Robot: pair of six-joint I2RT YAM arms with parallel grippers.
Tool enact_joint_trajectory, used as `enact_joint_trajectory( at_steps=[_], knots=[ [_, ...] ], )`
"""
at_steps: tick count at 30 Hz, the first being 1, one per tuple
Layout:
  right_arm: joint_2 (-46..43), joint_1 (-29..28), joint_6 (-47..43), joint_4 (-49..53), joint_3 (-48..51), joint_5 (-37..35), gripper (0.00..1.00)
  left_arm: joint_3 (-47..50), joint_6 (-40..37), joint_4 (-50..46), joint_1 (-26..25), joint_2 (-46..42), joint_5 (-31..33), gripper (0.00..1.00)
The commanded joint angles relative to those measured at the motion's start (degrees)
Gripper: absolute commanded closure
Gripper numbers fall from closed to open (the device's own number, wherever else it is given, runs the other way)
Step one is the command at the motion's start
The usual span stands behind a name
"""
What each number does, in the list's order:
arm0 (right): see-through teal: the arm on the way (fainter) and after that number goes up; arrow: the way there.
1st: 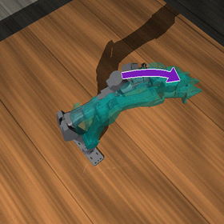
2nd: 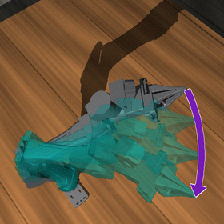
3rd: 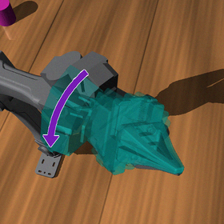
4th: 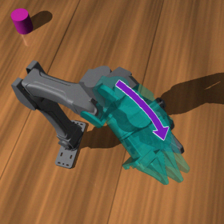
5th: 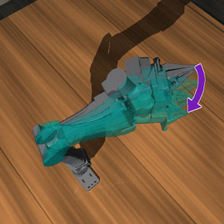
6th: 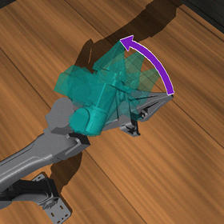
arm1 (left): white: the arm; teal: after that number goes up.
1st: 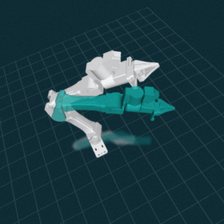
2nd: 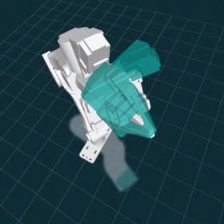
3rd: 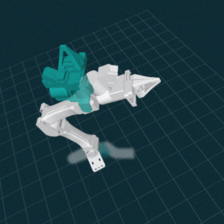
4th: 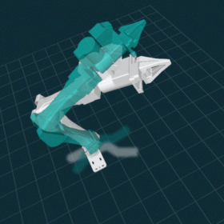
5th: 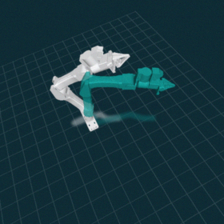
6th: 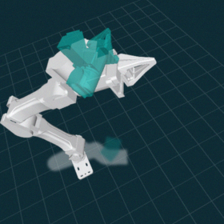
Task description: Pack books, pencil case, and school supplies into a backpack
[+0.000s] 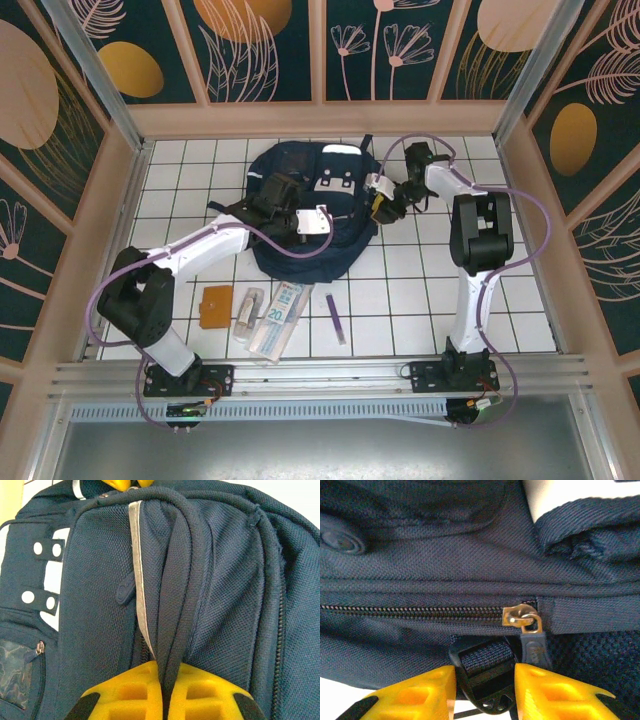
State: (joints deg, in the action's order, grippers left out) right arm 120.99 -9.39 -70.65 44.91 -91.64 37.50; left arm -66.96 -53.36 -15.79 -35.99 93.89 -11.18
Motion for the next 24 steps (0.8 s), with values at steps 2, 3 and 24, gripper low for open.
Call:
enact_joint_trajectory(
  at_steps=[2,3,24],
  knots=[
    [-6.1,0.1,-0.6,1.4,3.9,0.3,0.6,0.5,-2.8,3.0,0.0,-3.9,-6.3,1.0],
    [-7.3,0.2,-0.4,0.6,4.6,0.5,0.56,1.1,-3.6,3.0,0.0,-4.3,-6.5,1.0],
    [-4.1,0.3,-6.2,-2.6,4.0,-0.5,0.52,1.7,-4.7,3.2,0.0,-5.4,-9.5,1.0]
  ],
)
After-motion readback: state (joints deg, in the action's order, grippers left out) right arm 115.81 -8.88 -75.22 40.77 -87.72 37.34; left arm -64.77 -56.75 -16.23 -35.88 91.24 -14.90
